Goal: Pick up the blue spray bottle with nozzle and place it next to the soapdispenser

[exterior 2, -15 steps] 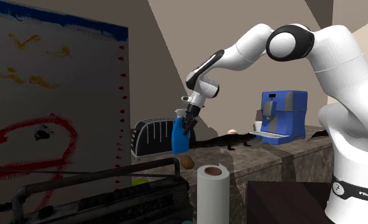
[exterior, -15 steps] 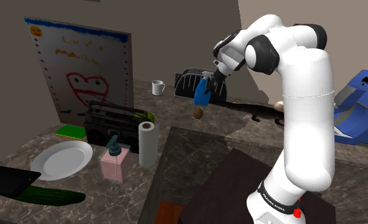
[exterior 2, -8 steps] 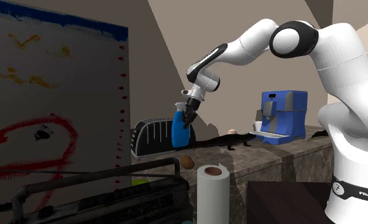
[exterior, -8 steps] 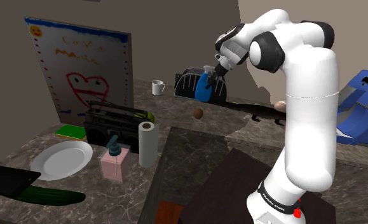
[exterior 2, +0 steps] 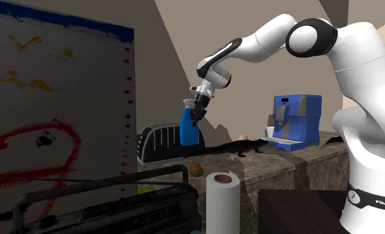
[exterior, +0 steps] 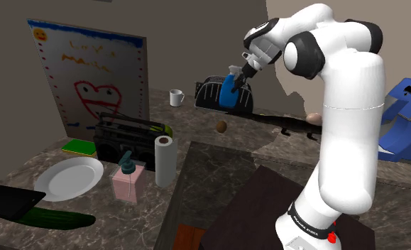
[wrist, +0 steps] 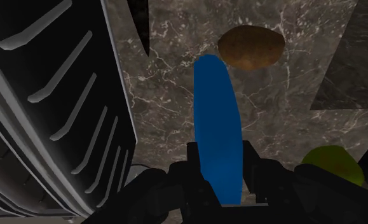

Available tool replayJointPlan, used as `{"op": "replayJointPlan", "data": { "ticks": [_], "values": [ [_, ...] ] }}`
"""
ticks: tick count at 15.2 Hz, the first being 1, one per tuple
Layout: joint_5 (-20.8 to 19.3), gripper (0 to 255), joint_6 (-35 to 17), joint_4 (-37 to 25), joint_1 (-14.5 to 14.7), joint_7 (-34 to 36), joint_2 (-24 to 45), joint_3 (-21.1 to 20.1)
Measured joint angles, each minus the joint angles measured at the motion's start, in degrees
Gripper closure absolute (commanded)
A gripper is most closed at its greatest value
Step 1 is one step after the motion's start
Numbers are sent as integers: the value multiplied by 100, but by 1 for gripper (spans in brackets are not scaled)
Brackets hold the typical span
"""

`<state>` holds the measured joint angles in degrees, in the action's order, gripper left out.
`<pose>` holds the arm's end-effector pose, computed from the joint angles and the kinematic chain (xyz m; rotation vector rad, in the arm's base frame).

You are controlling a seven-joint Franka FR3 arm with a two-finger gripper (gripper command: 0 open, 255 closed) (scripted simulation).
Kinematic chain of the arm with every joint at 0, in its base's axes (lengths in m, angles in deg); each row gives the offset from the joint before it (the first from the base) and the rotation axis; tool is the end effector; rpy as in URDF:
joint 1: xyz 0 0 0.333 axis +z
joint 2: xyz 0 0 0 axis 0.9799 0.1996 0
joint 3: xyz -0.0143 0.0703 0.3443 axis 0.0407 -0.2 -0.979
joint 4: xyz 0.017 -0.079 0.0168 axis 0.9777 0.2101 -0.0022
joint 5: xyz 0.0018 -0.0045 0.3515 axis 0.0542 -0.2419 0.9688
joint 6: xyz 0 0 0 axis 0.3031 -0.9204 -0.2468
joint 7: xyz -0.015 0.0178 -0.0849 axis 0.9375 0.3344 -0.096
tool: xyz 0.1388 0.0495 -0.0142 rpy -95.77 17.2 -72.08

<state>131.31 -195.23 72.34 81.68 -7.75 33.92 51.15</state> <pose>0.5144 -0.3545 0.4485 -2.8291 -0.7985 -0.6745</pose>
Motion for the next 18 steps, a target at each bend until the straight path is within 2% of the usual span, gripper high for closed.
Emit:
{"op": "replayJointPlan", "data": {
  "ticks": [18],
  "values": [
    [-443,255,977,-1003,-51,688,-268,191]
  ]
}}
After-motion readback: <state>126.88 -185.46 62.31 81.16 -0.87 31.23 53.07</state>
